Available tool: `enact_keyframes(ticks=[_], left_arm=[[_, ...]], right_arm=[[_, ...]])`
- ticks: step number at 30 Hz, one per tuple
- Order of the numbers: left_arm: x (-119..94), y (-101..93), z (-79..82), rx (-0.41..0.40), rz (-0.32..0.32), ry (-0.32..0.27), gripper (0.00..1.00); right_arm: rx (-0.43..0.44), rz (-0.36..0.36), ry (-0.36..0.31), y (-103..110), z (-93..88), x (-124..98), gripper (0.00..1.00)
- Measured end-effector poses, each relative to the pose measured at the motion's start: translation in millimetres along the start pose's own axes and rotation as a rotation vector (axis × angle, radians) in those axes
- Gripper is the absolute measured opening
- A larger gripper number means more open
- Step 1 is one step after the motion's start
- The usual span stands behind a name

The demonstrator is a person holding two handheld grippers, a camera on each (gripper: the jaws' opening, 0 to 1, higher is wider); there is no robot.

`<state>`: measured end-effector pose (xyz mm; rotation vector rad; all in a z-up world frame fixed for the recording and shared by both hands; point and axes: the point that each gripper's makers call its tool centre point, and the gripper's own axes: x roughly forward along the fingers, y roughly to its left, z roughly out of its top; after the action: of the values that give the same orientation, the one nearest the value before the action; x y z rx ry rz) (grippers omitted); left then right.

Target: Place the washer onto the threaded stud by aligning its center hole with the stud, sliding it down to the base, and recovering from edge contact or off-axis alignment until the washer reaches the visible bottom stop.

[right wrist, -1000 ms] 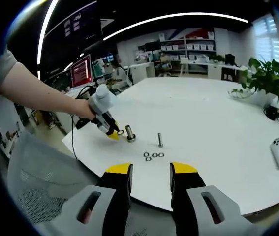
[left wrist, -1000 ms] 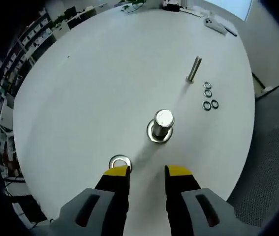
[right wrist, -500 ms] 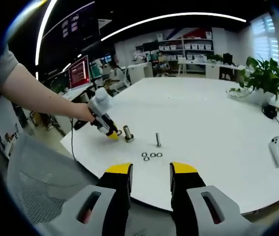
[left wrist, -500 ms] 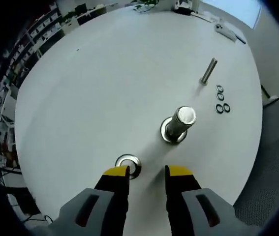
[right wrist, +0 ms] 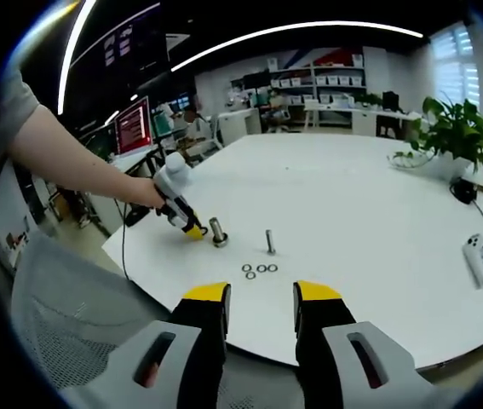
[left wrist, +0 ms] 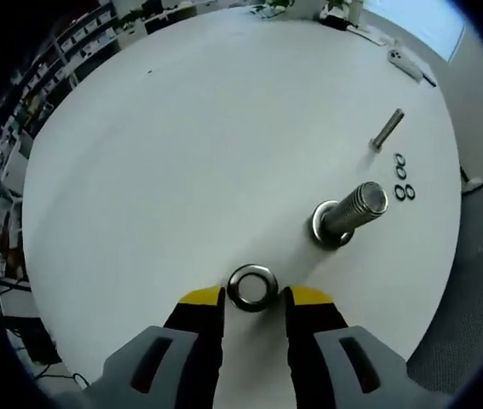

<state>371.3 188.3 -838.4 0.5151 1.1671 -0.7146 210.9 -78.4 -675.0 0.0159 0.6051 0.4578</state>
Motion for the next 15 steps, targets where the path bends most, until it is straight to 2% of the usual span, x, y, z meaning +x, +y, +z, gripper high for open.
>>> enact_keyframes(ticks=[4,10,15], left_arm=[[1,0.3,1.0,0.016,-0.006,0.009,0.21],[-1,-9.7,-1.6,0.065,-0.024,0.032,0.21],[-7,-25.7,-17.6,0.177,-0.061,0.131,0.21]], right_arm=[[-0.004,0.003,0.006,1,-0.8,0,0.32],[-0.004,0.002,0.007,1,-0.9,0,0.31],[-0.004,0.005,0.007,1,-1.0,0,0.31]])
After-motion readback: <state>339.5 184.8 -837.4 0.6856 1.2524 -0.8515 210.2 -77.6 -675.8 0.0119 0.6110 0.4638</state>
